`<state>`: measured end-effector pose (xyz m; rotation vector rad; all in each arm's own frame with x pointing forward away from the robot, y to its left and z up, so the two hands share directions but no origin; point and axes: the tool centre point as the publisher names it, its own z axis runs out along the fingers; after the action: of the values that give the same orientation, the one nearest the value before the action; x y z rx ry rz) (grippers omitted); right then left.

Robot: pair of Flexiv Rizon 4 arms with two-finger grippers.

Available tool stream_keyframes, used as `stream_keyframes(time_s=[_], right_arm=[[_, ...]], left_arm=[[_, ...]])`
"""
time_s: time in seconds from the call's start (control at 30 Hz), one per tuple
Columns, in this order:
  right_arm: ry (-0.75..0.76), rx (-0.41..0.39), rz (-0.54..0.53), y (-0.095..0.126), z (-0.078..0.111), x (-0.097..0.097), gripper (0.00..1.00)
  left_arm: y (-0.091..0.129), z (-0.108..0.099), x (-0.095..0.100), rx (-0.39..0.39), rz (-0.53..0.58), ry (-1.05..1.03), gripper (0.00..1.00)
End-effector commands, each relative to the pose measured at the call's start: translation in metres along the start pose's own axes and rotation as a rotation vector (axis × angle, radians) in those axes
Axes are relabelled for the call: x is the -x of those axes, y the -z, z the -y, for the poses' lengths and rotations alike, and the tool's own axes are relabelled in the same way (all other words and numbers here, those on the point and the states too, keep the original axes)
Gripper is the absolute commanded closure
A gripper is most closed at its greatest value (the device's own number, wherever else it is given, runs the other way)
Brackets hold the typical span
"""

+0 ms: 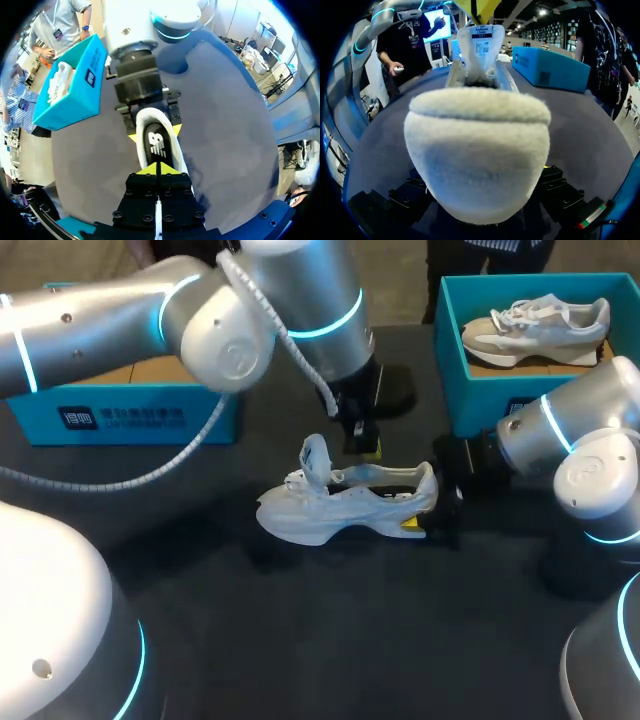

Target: Take the shoe out of the shoebox, open the shoe tongue, remove and reinsert the insole, then place the shoe into the shoebox

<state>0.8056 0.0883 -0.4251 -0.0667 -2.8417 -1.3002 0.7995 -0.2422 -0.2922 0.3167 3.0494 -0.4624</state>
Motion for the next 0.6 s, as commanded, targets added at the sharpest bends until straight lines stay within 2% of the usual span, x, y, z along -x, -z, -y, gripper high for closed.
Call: stream_keyframes(time_s=[0.03, 0.6], right_arm=[[0.000, -0.003, 0.001, 0.000, 0.001, 0.001, 1.00], [0.000, -0.003, 0.001, 0.000, 0.001, 0.001, 1.00]], left_arm=[[-0.021, 0.000, 0.007, -0.007, -0.026, 0.002, 1.00], [-0.060, 0.002, 0.007, -0.007, -0.043, -0.005, 1.00]])
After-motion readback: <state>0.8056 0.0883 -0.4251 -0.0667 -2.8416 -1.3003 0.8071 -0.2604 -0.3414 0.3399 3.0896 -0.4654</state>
